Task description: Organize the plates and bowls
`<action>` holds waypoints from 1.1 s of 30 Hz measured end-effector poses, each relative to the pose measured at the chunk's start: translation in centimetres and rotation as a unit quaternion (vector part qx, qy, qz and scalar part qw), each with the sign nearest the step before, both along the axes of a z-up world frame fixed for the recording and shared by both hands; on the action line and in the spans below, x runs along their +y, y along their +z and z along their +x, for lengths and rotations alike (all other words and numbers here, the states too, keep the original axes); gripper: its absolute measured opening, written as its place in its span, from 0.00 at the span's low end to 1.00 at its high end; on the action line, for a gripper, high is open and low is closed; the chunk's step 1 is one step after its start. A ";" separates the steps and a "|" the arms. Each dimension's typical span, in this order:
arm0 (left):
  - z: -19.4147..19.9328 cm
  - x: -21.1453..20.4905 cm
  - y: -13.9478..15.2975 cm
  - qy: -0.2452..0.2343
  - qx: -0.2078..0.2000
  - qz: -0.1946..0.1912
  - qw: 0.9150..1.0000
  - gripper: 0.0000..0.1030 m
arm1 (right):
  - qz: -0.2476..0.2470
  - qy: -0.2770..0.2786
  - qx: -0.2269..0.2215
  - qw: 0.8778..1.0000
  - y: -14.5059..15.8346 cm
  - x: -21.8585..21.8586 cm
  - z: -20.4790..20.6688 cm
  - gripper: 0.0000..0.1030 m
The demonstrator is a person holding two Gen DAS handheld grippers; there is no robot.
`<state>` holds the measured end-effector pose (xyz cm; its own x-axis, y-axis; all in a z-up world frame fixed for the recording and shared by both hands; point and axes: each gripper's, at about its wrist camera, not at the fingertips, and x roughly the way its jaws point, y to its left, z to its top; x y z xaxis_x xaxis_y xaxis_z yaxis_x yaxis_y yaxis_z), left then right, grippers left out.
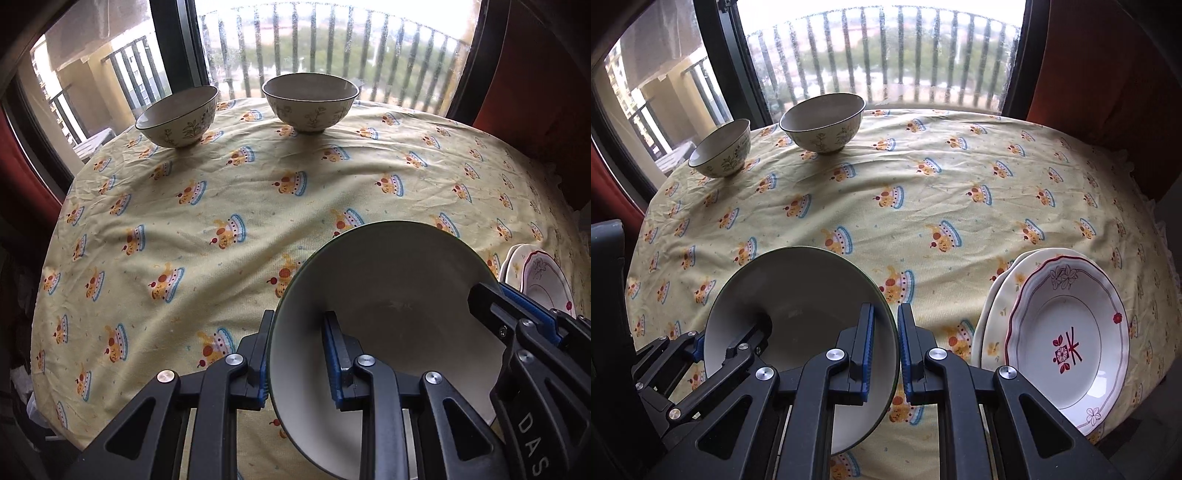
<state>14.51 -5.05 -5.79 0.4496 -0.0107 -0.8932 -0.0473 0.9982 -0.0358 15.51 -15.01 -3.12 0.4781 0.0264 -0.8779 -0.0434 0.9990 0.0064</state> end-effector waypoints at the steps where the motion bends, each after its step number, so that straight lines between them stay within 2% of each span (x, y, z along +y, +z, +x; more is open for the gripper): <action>1: -0.1 -0.3 0.0 -0.001 0.000 0.001 1.000 0.22 | 0.000 0.000 0.000 1.000 0.0 -0.3 -0.2 0.16; 11: -0.4 -2.3 -1.6 0.007 0.014 0.006 1.000 0.22 | 0.004 0.003 0.015 1.000 -1.5 -2.7 -0.5 0.16; 17: -0.5 -2.6 -1.6 0.008 0.001 0.020 1.000 0.23 | -0.004 0.014 0.010 1.000 -1.9 -2.5 -0.4 0.16; 22: -0.6 -2.6 -1.5 0.011 0.000 0.011 1.000 0.33 | 0.003 0.017 0.011 1.000 -1.9 -2.4 -0.4 0.19; 25: -0.8 -2.6 -1.4 0.012 -0.003 0.007 1.000 0.43 | 0.005 0.022 0.010 1.000 -1.9 -2.4 -0.5 0.20; 27: -1.1 -2.5 -1.3 0.010 -0.004 0.004 1.000 0.58 | 0.013 0.028 0.013 0.999 -1.9 -2.3 -0.5 0.29; 28: -1.2 -2.4 -1.2 0.012 -0.004 0.006 1.000 0.59 | 0.016 0.032 0.015 0.999 -2.0 -2.3 -0.6 0.32; 30: -1.5 -2.2 -1.0 0.016 -0.009 -0.004 1.000 0.70 | 0.009 0.036 0.009 0.999 -1.8 -2.1 -0.8 0.49; 32: -1.7 -2.0 -0.5 0.018 -0.016 -0.002 1.000 0.72 | 0.010 0.038 0.001 0.999 -1.4 -2.0 -0.9 0.61; 33: -1.8 -2.0 -0.3 0.019 -0.019 -0.001 1.000 0.74 | 0.011 0.039 -0.002 0.999 -1.2 -2.0 -1.0 0.63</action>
<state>12.72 -7.00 -6.12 0.4827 0.0047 -0.8757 -0.0840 0.9956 -0.0409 14.53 -17.01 -4.34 0.4772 0.0823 -0.8750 -0.1205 0.9923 0.0276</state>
